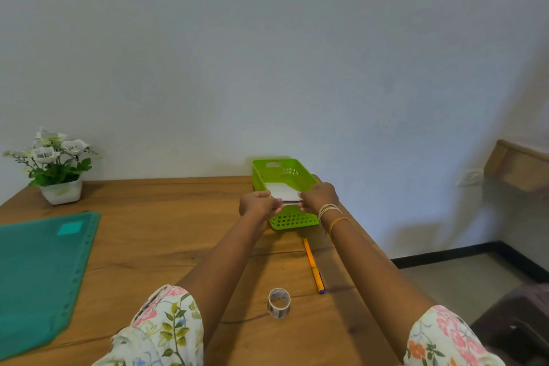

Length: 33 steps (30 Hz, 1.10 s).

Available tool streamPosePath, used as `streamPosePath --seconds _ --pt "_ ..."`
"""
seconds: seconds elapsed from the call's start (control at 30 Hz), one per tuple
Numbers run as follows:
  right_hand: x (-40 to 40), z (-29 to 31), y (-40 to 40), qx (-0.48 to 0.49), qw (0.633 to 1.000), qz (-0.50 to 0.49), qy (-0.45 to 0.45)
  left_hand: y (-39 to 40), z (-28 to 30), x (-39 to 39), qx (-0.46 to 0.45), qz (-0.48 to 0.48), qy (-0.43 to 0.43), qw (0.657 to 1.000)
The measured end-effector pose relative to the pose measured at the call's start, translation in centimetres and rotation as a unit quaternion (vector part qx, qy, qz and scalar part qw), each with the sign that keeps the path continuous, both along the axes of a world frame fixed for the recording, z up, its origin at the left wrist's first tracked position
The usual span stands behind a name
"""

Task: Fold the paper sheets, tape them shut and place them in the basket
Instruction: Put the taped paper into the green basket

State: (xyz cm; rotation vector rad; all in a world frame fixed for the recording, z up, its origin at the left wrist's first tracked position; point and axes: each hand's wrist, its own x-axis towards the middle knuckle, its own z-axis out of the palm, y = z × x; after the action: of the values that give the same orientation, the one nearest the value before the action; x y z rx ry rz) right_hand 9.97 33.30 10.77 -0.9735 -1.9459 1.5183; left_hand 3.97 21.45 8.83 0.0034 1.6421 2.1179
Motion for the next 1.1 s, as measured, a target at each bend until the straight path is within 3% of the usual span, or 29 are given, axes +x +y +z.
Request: streamPosePath --seconds 0.13,0.27,0.4,0.53,0.73,0.9,1.1 --pt "2.3 -1.2 -1.0 0.115 0.991 -0.064 -0.008 -1.7 -0.6 1.4 -0.083 -0.018 0.065 0.994" --pt "4.9 -2.9 -2.2 0.180 0.978 0.010 -0.102 -4.8 -1.0 3.8 -0.171 -0.157 0.120 0.965" --pt "7.5 -5.0 -3.5 0.253 0.933 0.073 -0.245 -7.7 -2.4 6.4 -0.247 -0.334 0.144 0.898" --pt "9.8 -6.6 -4.9 0.281 0.910 0.046 -0.300 -9.0 -5.5 8.5 -0.322 -0.340 0.309 0.828" --pt "11.3 -8.1 -6.0 0.282 0.914 0.043 -0.289 -8.9 -6.4 9.9 -0.307 -0.273 0.385 0.827" --pt "11.4 -8.6 -5.6 0.295 0.919 0.051 -0.255 -6.8 -6.7 9.5 -0.317 -0.189 0.396 0.841" --pt "11.0 -9.2 -4.6 0.271 0.944 0.032 -0.183 -3.5 -7.0 8.4 -0.278 -0.087 0.367 0.883"
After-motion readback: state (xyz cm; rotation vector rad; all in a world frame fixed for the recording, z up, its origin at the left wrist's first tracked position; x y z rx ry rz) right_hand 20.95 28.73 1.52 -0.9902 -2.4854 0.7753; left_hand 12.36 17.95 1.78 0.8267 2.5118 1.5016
